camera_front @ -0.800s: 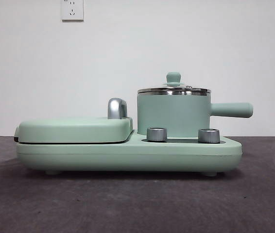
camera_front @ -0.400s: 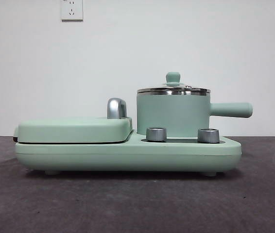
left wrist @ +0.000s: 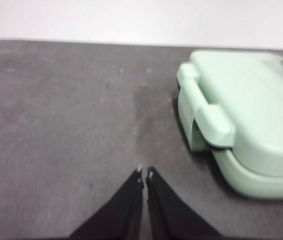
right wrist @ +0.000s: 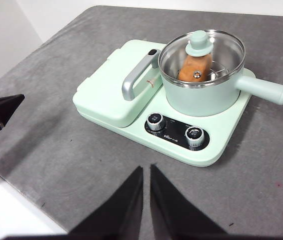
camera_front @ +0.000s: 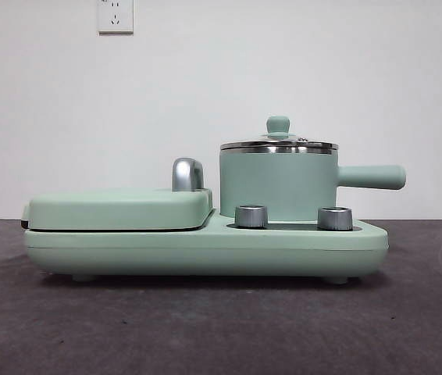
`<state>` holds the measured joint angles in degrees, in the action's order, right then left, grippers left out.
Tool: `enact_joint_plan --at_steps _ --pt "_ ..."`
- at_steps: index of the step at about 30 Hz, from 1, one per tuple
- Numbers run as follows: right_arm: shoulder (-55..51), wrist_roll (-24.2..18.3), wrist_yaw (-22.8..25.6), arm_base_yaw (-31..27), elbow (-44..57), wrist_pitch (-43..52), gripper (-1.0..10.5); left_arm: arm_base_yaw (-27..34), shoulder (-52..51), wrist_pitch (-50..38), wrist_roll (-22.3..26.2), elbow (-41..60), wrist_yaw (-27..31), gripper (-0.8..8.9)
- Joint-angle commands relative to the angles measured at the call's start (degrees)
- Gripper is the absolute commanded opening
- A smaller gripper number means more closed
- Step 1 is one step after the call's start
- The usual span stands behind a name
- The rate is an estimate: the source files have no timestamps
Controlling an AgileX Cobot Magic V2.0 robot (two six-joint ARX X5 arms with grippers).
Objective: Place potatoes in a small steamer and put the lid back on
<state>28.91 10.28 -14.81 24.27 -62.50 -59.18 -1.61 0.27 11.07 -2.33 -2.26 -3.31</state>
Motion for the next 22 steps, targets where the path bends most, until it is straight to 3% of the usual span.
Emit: enact_joint_plan --at_steps 1,22 --pt "0.2 -0.6 0.0 0.2 -0.6 0.7 0.2 0.1 -0.1 -2.8 0.8 1.5 0.0 0.19" --pt "0.1 -0.6 0.0 0.2 -0.5 0.9 0.2 0.1 -0.1 -3.2 0.8 1.5 0.0 0.19"
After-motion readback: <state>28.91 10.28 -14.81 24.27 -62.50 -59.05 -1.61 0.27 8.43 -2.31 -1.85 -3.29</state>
